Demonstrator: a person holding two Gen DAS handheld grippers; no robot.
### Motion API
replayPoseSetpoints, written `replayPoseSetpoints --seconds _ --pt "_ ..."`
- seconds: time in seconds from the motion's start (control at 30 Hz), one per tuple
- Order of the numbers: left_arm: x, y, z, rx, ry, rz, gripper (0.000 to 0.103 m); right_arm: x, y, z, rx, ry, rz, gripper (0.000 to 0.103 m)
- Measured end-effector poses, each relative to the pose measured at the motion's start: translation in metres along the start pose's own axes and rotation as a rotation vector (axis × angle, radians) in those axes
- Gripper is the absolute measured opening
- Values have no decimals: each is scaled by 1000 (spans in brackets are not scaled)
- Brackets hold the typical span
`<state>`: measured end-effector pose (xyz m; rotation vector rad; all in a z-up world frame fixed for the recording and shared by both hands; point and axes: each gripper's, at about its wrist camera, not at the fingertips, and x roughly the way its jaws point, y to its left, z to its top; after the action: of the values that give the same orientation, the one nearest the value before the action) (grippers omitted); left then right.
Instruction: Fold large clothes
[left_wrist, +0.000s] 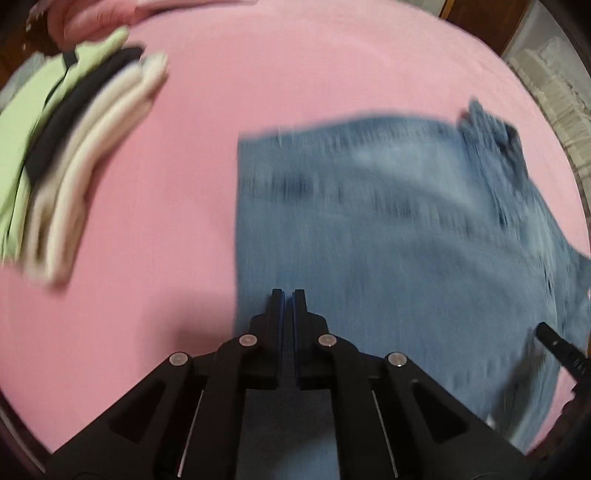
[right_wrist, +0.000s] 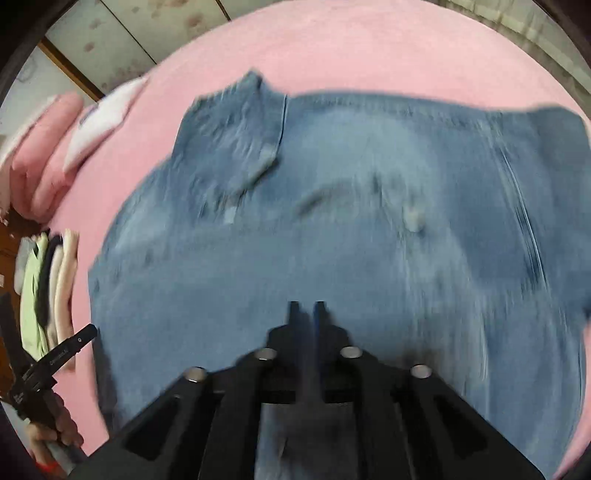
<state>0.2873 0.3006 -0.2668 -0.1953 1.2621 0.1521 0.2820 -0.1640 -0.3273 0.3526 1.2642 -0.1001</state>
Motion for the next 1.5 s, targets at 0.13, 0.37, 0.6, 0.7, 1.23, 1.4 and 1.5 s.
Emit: replayPoseSetpoints --seconds 0.13,0.37,0.6,0.7,1.23,1.4,1.5 --pt "-10 6 -50 44 101 2 33 -37 10 -65 12 48 -22 47" --pt "-48 16 -98 136 103 54 78 -89 23 -147 4 85 -14 84" --pt "-78 -17 -112 195 111 31 78 -112 21 -181 6 69 53 87" --pt "-89 -50 -113 206 104 18 78 -114 0 -184 60 80 108 87" --pt "-84 -347 -164 320 140 -66 78 -145 -275 -151 385 139 221 87" --pt "-78 -438 -180 423 157 -111 78 -162 -391 -147 672 99 301 87" --pt "-77 -480 -187 471 170 -119 78 -170 -455 -147 845 48 323 87"
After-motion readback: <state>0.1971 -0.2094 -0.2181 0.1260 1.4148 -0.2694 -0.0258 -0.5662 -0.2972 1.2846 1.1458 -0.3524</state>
